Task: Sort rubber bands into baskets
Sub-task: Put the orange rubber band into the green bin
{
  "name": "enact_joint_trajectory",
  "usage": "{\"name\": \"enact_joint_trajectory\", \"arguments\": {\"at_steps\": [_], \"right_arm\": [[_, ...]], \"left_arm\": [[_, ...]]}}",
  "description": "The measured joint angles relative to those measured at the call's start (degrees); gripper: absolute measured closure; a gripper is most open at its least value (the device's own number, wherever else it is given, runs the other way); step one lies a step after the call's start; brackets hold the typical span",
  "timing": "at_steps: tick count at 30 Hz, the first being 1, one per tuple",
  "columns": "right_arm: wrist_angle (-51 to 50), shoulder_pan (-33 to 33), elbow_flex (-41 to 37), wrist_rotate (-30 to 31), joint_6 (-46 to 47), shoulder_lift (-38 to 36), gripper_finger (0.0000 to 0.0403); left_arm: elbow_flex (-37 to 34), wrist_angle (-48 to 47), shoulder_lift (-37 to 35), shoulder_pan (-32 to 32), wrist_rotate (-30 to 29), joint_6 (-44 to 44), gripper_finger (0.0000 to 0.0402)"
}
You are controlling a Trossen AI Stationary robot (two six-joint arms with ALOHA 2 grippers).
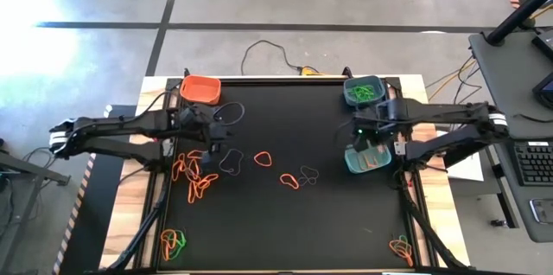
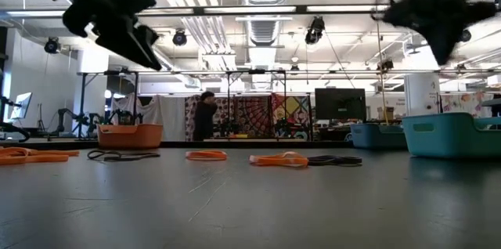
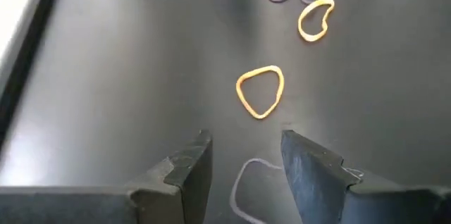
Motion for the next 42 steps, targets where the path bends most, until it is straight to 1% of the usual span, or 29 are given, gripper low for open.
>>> {"name": "enact_joint_trajectory", "arguments": {"at_steps": [2,4,7,9,12,14,16,20,25,29,32,35,37,39,42], "right_arm": [[6.3,0.88,-6.12,-0.24,0.47,-2.66,0.0394],[15.35,1.18,-12.15,-0.15,-0.12,-4.47,0.0394],[24.98,1.07,-20.26,0.18,-1.19,-4.98,0.0394],[27.44,1.16,-24.65,0.12,-0.99,-4.18,0.0394],[30.45,1.54,-29.67,-0.05,1.67,-2.42,0.0394],[32.84,1.77,-31.99,0.21,3.68,-1.6,0.0394],[34.14,1.81,-32.92,0.81,3.99,-1.09,0.0391],[32.01,1.79,-32.8,3.12,2.68,-1.54,0.0364],[30.77,1.77,-31.99,6.17,1.93,-1.84,0.0307],[30.54,2.05,-30.65,7.82,1.35,-1.78,0.0267],[30.53,2.79,-27.3,11.39,-0.03,-1.78,0.0246],[26.76,2.87,-22.5,15.8,-1.14,-1.78,0.0234],[22.0,2.61,-18.94,16.94,-2.17,-1.6,0.0233],[16.63,2.4,-15.58,16.47,-3.5,-1.16,0.0234],[11.88,2.4,-11.98,13.11,-4.58,-0.83,0.024]], "left_arm": [[0.02,0.33,1.27,0.46,1.85,-2.77,0.0248],[0.28,0.18,1.76,0.7,2.69,-6.87,0.0248],[1.41,0.82,0.31,0.7,2.79,-14.32,0.0248],[2.21,1.39,-0.55,0.72,2.71,-18.97,0.0248],[2.75,1.15,-0.8,0.9,2.35,-24.6,0.0248],[2.81,1.06,-0.81,0.91,2.41,-29.4,0.0248],[2.78,0.44,-0.81,0.89,2.96,-31.97,0.0248],[3.18,-3.31,-1.0,0.89,3.06,-36.99,0.0248],[4.68,-8.17,-1.84,0.78,3.06,-40.13,0.0248],[6.07,-8.45,-3.21,0.78,4.0,-42.39,0.0248],[7.21,-8.64,-5.0,0.78,4.55,-42.83,0.0248],[7.33,-10.81,-7.43,0.72,4.55,-43.84,0.0248],[6.85,-11.68,-9.37,0.32,4.53,-44.48,0.0248],[6.22,-12.3,-11.36,-0.21,4.54,-44.49,0.0248],[5.48,-12.27,-13.96,-1.04,4.41,-43.46,0.0248]]}}
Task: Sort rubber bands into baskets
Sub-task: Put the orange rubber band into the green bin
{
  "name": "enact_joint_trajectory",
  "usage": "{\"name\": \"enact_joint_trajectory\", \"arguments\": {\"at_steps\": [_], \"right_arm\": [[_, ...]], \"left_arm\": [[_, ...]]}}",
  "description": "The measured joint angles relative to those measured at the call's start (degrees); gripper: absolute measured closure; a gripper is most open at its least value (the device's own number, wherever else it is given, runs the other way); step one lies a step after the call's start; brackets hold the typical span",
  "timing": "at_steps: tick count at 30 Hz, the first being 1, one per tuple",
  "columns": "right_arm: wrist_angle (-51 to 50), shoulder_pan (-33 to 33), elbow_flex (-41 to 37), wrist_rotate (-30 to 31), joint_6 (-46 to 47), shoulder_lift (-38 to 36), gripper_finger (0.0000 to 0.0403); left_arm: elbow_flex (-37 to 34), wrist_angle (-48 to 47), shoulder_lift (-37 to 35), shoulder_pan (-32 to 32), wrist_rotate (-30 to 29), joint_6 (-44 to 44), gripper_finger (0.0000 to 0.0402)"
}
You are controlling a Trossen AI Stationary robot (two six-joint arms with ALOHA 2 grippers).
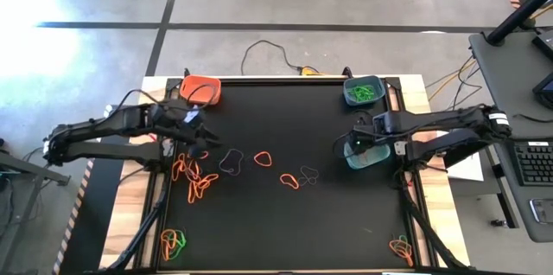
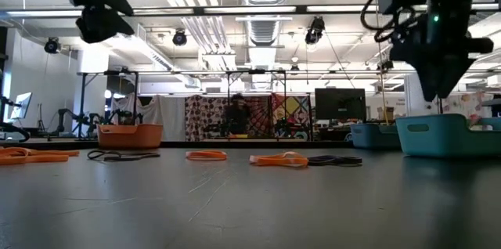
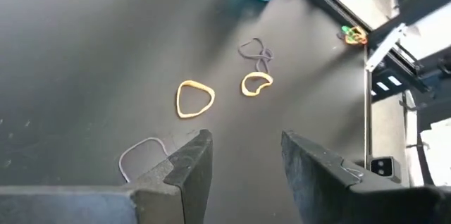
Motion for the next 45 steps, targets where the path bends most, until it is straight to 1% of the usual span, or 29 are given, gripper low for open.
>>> {"name": "enact_joint_trajectory", "arguments": {"at_steps": [4,8,12,19,22,24,26,29,32,36,41,45], "right_arm": [[0.58,0.0,2.61,-6.58,0.16,0.26,0.0251],[-0.33,0.0,4.78,-7.85,4.03,0.6,0.0263],[-2.02,-0.52,4.65,-5.26,7.42,1.49,0.0276],[-2.59,-4.37,0.44,-6.87,4.94,4.83,0.0276],[-2.58,-5.09,-0.15,-3.59,6.64,5.92,0.0279],[-2.58,-5.09,-0.17,-1.02,8.47,6.52,0.0286],[-2.62,-5.43,-0.17,-0.42,8.84,6.91,0.0295],[-2.89,-6.26,-0.85,0.36,7.06,7.4,0.0309],[-2.69,-7.91,-2.66,0.34,6.43,7.83,0.0321],[0.4,-9.03,-4.24,0.12,4.46,8.01,0.0333],[1.4,-10.14,-4.8,0.36,4.47,8.04,0.0344],[1.46,-10.16,-4.8,0.25,4.2,8.04,0.0365]], "left_arm": [[-0.33,0.05,-3.23,-1.57,-0.17,0.58,0.0248],[-0.39,0.11,-6.46,-3.24,-0.17,0.8,0.0248],[-0.52,-0.05,-9.52,-4.24,-0.26,1.1,0.0248],[-0.52,-0.24,-13.17,-4.38,-0.55,1.13,0.0248],[-0.52,-0.26,-13.78,-4.38,-1.21,0.57,0.0248],[-0.52,-0.26,-13.94,-4.36,-1.91,-0.17,0.0248],[-0.52,-0.19,-13.9,-4.36,-2.0,-0.51,0.0248],[-0.52,-0.17,-13.63,-4.36,-2.0,-0.57,0.0248],[-0.52,-0.18,-13.26,-4.36,-2.05,-0.79,0.0248],[-0.52,-0.02,-12.71,-4.36,-2.05,-1.4,0.0248],[-0.52,0.08,-11.88,-4.36,-2.05,-1.12,0.0248],[-0.52,0.09,-11.33,-4.36,-2.05,-1.1,0.0248]]}}
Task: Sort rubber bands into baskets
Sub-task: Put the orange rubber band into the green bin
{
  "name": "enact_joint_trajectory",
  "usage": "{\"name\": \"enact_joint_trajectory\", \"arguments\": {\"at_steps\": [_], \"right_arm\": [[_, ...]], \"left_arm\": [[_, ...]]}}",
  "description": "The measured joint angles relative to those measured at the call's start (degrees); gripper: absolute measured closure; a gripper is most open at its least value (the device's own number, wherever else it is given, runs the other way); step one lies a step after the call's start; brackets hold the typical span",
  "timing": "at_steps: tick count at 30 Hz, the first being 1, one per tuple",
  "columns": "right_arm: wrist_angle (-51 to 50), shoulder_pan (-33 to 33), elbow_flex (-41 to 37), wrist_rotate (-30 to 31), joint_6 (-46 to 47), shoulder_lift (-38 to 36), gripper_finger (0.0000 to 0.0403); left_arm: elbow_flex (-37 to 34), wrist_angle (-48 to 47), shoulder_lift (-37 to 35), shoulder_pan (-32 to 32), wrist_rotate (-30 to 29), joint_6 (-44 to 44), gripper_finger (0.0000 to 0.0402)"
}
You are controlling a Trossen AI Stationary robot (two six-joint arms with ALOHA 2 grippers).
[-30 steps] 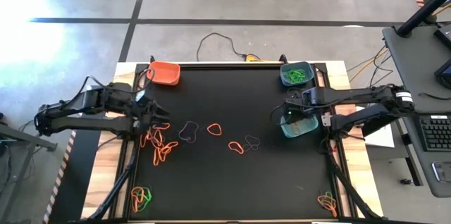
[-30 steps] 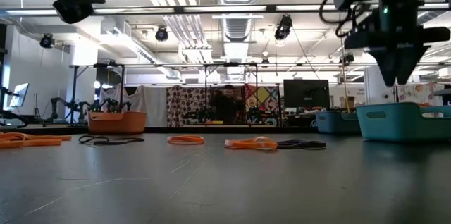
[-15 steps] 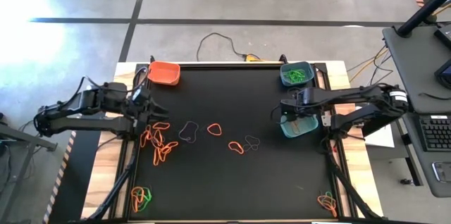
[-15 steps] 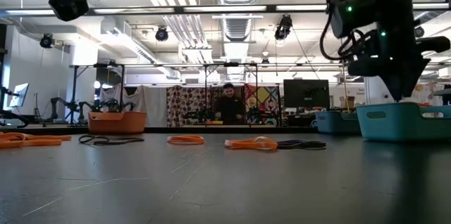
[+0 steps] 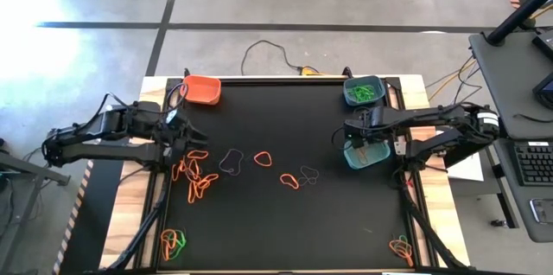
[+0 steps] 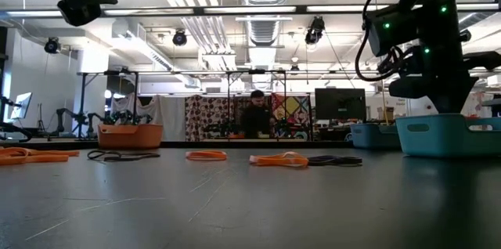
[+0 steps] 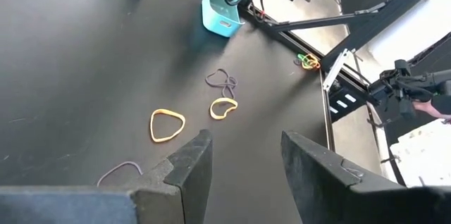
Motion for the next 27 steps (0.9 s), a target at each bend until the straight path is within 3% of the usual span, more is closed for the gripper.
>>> {"name": "enact_joint_trajectory", "arguments": {"at_steps": [3,9,15,18,22,27], "right_arm": [[0.0,-0.02,0.0,0.33,0.0,0.0,0.0388],[-1.01,0.0,0.68,0.32,-0.26,-0.04,0.0394],[-8.18,0.04,7.33,-0.58,-2.92,-0.07,0.0394],[-8.77,0.37,11.4,-5.58,-5.11,-0.09,0.0394],[-6.64,0.62,12.33,-18.15,-3.77,1.03,0.0394],[-2.18,0.66,6.83,-19.06,-4.73,4.4,0.0394]], "left_arm": [[0.0,0.02,0.12,0.0,0.0,0.04,0.0248],[0.0,0.15,0.05,0.0,0.0,0.07,0.0248],[0.0,0.17,-0.13,0.0,-0.62,0.22,0.0248],[0.0,0.17,-0.17,0.02,-1.21,0.61,0.0248],[0.0,0.13,-0.05,0.02,-4.17,0.77,0.0248],[0.0,0.33,0.05,0.02,-6.47,2.19,0.0248]]}}
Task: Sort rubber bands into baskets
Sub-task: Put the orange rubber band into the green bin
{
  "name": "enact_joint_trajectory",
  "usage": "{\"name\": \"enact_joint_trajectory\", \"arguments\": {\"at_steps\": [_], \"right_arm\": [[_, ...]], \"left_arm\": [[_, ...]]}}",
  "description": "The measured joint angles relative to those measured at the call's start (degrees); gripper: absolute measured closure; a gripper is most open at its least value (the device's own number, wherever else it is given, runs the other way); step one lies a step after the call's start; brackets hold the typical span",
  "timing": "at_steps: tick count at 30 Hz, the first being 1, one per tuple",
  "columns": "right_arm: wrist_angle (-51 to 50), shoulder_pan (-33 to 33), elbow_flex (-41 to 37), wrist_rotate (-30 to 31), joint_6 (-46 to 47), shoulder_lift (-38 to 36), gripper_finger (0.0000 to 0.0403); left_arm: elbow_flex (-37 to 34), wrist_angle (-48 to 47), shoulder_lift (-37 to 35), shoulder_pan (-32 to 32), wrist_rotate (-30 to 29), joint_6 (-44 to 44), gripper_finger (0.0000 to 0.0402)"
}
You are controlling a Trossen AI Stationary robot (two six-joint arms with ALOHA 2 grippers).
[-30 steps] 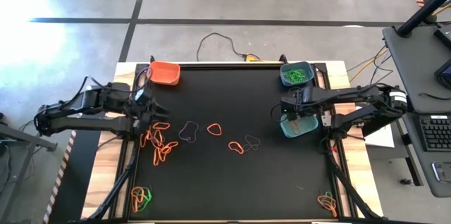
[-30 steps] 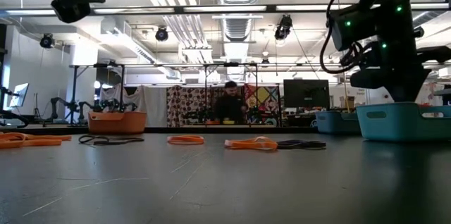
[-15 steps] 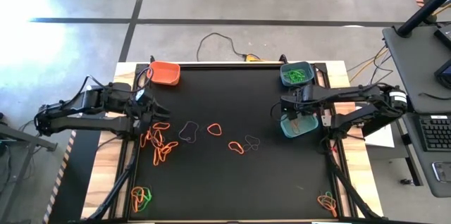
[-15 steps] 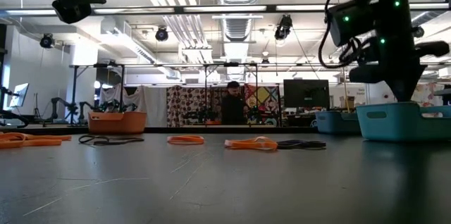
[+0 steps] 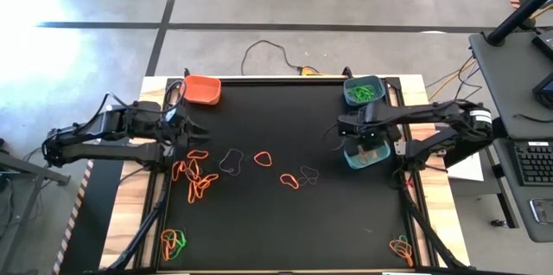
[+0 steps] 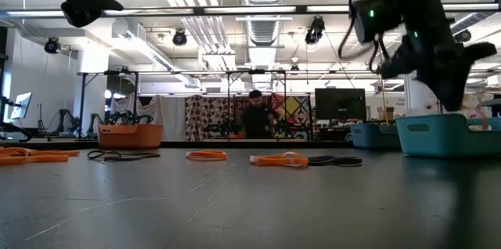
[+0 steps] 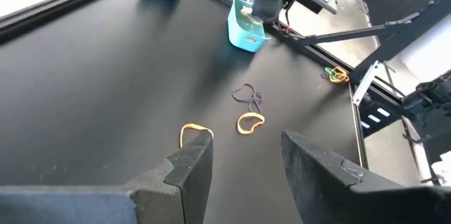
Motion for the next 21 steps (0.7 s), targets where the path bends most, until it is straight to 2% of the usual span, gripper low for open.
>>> {"name": "enact_joint_trajectory", "arguments": {"at_steps": [4,7,15,19,21], "right_arm": [[7.38,0.13,-3.85,-0.03,-2.09,2.73,0.039],[7.19,0.28,-4.4,-0.02,-2.49,4.27,0.0374],[4.01,1.72,-1.32,-0.15,-1.21,0.91,0.0272],[3.96,6.39,2.96,-1.14,0.97,-2.16,0.0243],[5.76,10.8,5.83,-5.06,2.37,-2.35,0.0241]], "left_arm": [[0.0,0.01,-0.43,0.0,0.09,0.42,0.0248],[0.0,-0.07,-0.62,0.0,-0.05,0.26,0.0248],[0.0,-0.75,-0.32,0.0,-0.87,-0.1,0.0248],[0.0,-0.75,-0.34,-0.02,0.11,-1.49,0.0248],[0.0,-0.74,-0.33,-0.02,0.68,-1.47,0.0248]]}}
